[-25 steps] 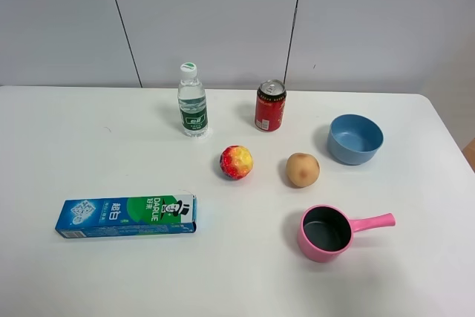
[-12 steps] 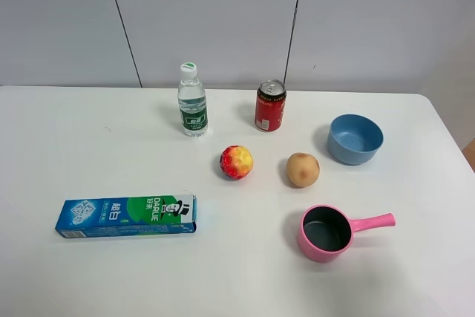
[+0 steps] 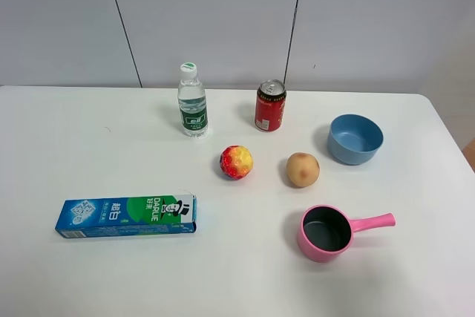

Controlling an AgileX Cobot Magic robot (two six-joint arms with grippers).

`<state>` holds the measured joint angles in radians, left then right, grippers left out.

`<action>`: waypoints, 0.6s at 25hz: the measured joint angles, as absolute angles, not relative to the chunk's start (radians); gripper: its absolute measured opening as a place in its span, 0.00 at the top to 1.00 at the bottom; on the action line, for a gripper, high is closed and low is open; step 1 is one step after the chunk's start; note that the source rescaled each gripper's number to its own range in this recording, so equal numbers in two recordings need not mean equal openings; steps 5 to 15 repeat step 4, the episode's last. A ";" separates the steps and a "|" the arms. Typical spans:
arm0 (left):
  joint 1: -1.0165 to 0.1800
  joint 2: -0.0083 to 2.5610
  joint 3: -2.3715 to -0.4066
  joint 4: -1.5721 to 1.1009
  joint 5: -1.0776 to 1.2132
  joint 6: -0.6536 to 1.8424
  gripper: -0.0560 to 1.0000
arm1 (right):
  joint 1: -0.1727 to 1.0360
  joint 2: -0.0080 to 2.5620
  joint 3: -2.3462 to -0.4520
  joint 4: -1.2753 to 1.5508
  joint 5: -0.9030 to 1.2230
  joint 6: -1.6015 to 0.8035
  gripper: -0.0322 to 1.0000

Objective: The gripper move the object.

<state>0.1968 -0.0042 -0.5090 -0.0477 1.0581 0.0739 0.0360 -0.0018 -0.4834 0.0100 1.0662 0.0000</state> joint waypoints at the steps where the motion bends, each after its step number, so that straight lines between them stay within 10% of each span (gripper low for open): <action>1: 0.197 -0.004 -0.509 -0.048 1.058 0.074 0.00 | 0.036 -0.002 -0.483 0.010 1.066 0.000 0.00; 15: 0.197 -0.004 -0.509 -0.047 1.058 0.074 0.00 | 0.036 -0.002 -0.483 0.010 1.066 0.000 0.00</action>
